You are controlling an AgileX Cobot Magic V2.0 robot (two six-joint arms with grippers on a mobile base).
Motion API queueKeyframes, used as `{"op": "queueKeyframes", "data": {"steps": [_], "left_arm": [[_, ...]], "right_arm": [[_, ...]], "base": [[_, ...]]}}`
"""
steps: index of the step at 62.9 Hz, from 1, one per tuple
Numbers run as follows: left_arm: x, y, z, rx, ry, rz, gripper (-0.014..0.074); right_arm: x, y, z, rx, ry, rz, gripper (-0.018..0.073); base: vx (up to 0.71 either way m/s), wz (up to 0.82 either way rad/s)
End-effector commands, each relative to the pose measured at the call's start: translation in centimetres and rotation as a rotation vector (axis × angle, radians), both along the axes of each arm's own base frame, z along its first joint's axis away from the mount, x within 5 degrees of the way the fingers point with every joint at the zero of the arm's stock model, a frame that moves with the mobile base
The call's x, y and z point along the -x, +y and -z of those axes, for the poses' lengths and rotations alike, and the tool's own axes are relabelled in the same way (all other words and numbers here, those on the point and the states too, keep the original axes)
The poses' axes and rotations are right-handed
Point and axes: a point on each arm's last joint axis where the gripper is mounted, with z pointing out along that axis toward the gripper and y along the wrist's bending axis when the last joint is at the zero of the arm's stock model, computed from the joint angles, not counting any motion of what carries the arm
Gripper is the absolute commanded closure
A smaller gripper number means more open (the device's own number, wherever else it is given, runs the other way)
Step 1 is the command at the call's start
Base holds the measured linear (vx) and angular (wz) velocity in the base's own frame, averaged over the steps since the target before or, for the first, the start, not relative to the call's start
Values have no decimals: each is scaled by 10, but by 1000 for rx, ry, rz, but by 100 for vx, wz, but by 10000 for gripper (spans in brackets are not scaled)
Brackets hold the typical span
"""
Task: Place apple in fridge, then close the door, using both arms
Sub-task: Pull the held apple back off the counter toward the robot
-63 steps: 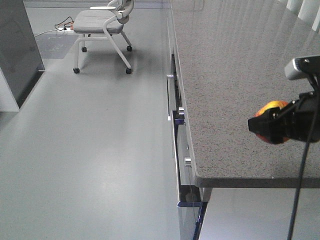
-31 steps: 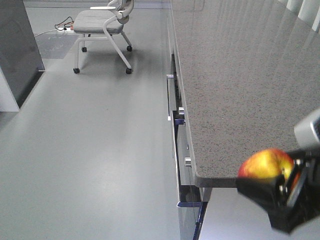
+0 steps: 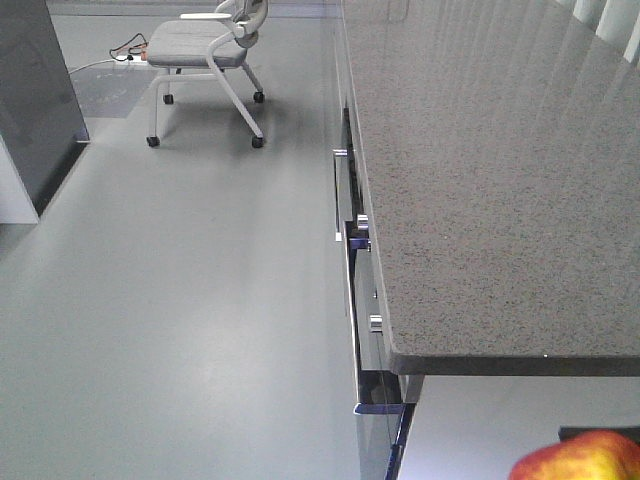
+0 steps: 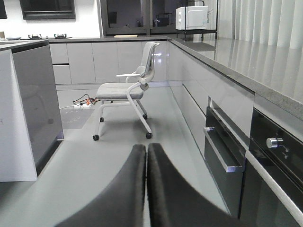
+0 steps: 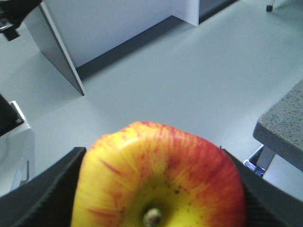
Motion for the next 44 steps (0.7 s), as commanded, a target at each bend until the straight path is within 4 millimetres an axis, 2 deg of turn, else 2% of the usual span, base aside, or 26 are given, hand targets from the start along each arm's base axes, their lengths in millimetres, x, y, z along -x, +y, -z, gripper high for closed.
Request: {"op": "queueKeyframes", "data": {"steps": [1,14,44], "left_arm": [[0,0,0,11,-70,6,603],[0,0,0,11,-70,6,603],[0,0,0,11,-70,6,603]], "right_arm": [[9,1,-13,-67,-58,-9,169],[22,0,-15,-81,-90,-33,169],[23,0,-15,-78,-87,-37,169]], "base": [[0,0],[0,0],[0,0]]}}
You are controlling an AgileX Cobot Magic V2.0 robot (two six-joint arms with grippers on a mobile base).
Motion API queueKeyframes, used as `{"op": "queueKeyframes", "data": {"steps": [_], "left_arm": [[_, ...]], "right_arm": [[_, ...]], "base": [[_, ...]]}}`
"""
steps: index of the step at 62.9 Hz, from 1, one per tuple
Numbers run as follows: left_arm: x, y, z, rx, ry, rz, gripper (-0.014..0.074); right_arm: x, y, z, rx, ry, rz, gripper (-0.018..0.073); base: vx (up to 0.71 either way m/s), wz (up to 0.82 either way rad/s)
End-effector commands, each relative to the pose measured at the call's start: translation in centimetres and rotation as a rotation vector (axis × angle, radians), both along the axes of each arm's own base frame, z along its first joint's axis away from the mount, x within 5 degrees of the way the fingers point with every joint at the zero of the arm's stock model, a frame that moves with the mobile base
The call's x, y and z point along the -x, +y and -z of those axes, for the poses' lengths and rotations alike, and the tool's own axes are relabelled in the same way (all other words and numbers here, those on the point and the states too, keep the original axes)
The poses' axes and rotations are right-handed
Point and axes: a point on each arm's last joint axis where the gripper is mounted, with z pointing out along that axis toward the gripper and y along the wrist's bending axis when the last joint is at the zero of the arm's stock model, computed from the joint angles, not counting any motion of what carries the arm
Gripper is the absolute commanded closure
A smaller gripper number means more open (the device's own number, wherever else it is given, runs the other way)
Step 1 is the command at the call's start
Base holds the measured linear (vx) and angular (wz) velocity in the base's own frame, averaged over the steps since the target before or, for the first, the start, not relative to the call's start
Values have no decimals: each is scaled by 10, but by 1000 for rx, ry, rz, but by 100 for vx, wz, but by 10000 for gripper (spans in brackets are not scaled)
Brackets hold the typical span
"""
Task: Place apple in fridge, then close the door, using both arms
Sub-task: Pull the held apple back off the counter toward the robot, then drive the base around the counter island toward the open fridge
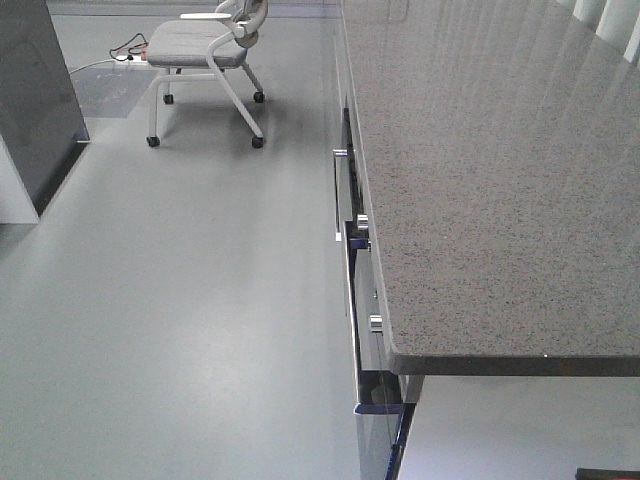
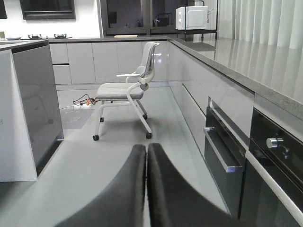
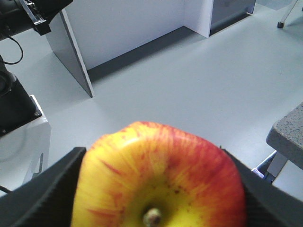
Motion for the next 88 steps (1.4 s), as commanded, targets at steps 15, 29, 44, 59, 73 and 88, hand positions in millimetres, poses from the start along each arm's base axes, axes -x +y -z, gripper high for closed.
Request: {"op": "queueKeyframes", "data": {"steps": [15,29,44,59,73,88], "left_arm": [[0,0,0,11,-70,6,603],[0,0,0,11,-70,6,603],[0,0,0,11,-70,6,603],[0,0,0,11,-70,6,603],[0,0,0,11,-70,6,603],[0,0,0,11,-70,6,603]], "right_arm": [[-2,2,-13,-69,-40,10,169],[-2,2,-13,-69,-40,10,169],[-2,2,-13,-69,-40,10,169],[-2,2,-13,-69,-40,10,169],[-2,2,-13,-69,-40,10,169],[-2,2,-13,-69,-40,10,169]], "base": [[0,0],[0,2],[-2,11],[-1,23],[1,39],[1,38]]}}
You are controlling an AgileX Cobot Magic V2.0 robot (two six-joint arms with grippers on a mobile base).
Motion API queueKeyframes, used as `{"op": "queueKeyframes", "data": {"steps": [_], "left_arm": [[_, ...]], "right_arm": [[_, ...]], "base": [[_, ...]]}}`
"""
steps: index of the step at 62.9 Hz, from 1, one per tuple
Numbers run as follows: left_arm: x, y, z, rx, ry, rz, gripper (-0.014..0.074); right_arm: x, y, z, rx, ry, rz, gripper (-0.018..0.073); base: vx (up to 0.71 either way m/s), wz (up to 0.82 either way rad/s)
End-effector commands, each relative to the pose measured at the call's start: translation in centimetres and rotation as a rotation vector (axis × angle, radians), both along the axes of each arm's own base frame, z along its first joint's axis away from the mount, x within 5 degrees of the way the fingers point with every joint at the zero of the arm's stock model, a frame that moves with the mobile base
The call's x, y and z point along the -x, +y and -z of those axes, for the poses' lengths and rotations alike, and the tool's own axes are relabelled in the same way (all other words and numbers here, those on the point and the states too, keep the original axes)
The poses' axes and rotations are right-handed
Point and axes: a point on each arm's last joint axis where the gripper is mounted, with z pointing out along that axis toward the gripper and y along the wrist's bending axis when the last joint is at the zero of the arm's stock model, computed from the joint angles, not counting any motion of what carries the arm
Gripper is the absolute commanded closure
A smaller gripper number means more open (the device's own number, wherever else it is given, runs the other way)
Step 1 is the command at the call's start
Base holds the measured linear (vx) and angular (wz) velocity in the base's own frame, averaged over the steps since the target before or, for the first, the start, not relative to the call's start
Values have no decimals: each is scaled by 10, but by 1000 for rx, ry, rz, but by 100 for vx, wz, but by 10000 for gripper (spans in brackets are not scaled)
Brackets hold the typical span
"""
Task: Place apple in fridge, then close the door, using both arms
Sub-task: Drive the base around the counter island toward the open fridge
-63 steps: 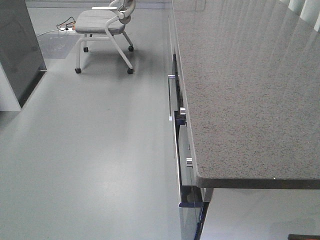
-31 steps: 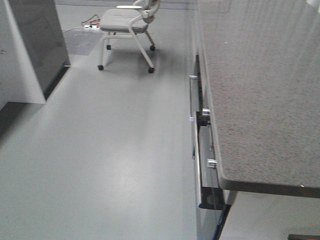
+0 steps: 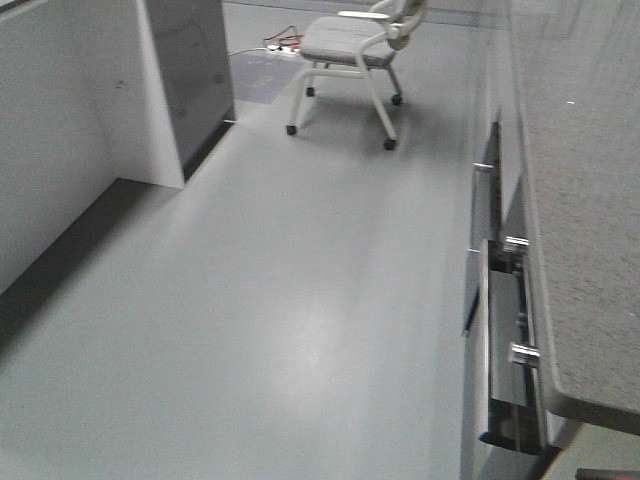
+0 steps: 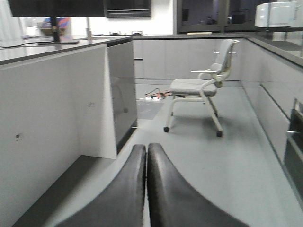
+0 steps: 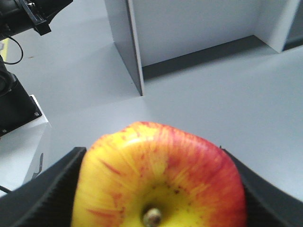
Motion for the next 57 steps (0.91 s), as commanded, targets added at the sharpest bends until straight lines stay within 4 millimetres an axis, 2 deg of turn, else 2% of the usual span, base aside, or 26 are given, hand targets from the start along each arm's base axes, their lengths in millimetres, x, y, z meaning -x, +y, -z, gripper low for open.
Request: {"op": "queueKeyframes", "data": {"steps": [1,57], "left_arm": [[0,0,0,11,-70,6,603],[0,0,0,11,-70,6,603]], "right_arm": [[-2,2,-13,-69,-40,10,169],[-2,2,-13,-69,-41,10,169]], "base": [[1,39],[1,43]]}}
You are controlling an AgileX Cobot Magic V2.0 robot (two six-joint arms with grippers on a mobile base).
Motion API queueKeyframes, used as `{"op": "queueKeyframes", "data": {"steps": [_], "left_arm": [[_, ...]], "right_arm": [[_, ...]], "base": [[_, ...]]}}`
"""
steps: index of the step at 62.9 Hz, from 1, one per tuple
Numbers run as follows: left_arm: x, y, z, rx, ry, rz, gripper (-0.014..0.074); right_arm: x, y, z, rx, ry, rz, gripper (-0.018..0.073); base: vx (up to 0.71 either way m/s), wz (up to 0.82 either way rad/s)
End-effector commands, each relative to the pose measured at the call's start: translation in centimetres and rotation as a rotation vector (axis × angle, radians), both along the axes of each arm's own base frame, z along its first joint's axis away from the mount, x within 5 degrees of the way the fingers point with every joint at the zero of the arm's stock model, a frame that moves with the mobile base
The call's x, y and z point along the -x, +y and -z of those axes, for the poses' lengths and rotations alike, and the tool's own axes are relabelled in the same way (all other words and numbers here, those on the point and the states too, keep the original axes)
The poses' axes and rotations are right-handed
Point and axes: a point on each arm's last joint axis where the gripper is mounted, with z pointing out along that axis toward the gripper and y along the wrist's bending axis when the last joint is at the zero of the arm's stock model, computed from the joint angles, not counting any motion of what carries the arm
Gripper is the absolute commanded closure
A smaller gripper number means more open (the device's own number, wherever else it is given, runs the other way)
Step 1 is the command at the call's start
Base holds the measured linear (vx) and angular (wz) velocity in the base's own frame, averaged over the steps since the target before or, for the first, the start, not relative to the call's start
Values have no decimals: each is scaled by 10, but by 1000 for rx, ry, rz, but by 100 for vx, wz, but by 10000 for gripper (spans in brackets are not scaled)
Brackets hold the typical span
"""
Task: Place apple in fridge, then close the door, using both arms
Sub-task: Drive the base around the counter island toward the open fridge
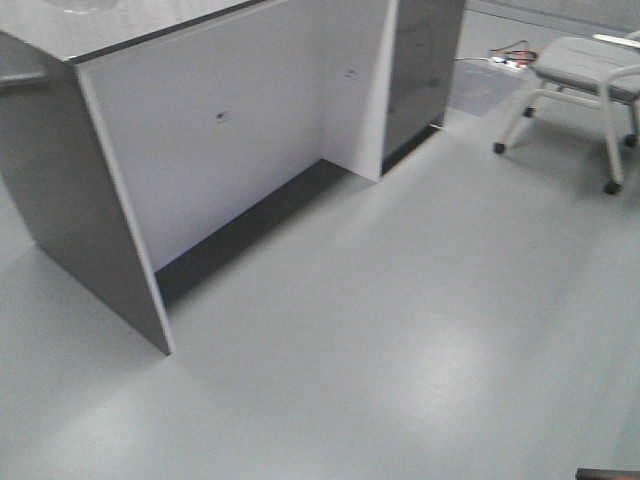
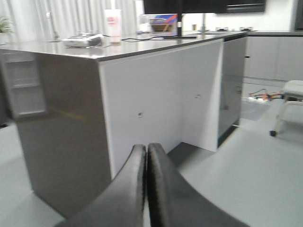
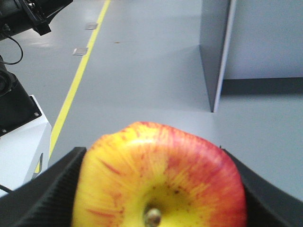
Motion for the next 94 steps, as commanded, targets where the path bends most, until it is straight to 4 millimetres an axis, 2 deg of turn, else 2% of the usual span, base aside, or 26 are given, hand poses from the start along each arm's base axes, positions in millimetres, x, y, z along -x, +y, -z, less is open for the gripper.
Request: {"op": "queueKeyframes", "data": {"steps": [1,50,94], "left_arm": [[0,0,0,11,-70,6,603],[0,0,0,11,-70,6,603],[0,0,0,11,-70,6,603]], "right_arm": [[-2,2,-13,-69,-41,10,169],[-2,2,-13,-68,-42,9,169],[-2,2,-13,-68,-42,9,169]], "base": [[1,49],[2,50],[8,36]]}}
